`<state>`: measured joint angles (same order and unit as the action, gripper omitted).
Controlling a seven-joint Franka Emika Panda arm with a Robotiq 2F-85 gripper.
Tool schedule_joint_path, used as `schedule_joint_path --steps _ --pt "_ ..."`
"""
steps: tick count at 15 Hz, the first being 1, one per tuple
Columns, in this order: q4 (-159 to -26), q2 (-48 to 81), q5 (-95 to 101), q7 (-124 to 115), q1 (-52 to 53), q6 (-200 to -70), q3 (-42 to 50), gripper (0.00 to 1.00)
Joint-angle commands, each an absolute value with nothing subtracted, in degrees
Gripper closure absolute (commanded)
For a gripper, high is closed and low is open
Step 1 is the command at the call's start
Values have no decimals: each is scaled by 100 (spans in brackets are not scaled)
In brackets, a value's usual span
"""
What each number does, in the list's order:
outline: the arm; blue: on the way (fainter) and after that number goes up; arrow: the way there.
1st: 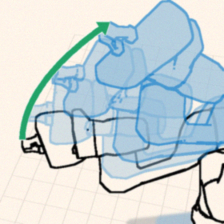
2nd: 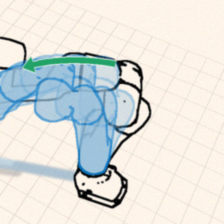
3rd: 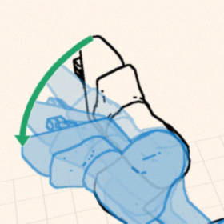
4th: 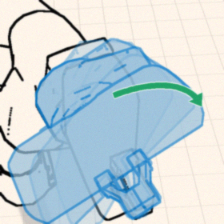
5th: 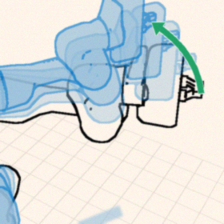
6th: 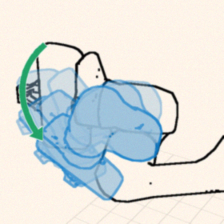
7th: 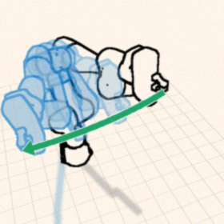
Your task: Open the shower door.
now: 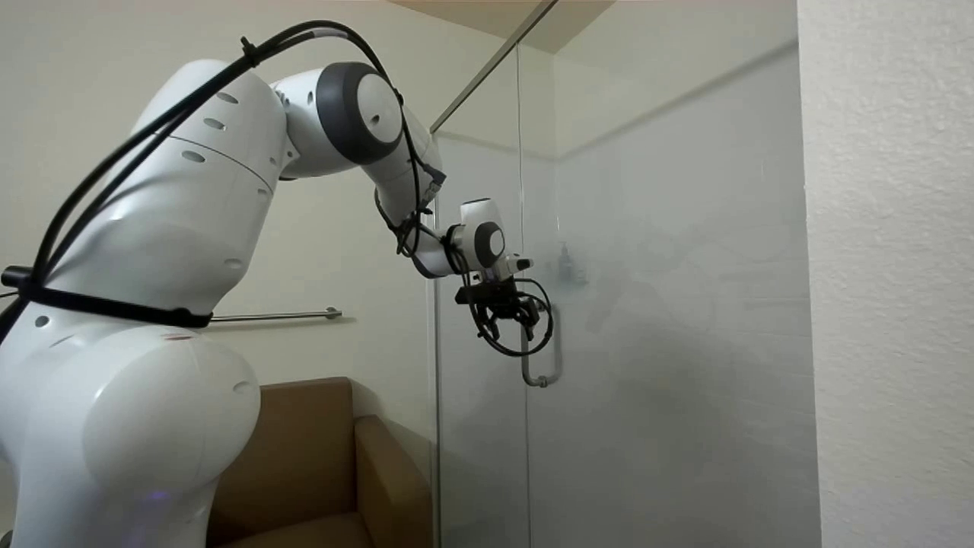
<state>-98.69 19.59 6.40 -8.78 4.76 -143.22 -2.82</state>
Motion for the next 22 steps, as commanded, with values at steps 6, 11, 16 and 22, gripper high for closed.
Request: schedule_joint_path --steps 6,11,16,22 --pt "-8857 3197 -173 505 -28 -15734 -727 0" --pt "-8155 3869 -1242 2295 -1115 -16350 -2298 0" --pt "-7866 4496 -1823 3826 -2348 -16009 -4106 0" --pt "-8231 4676 -2913 4729 -3216 -15470 -5180 0"
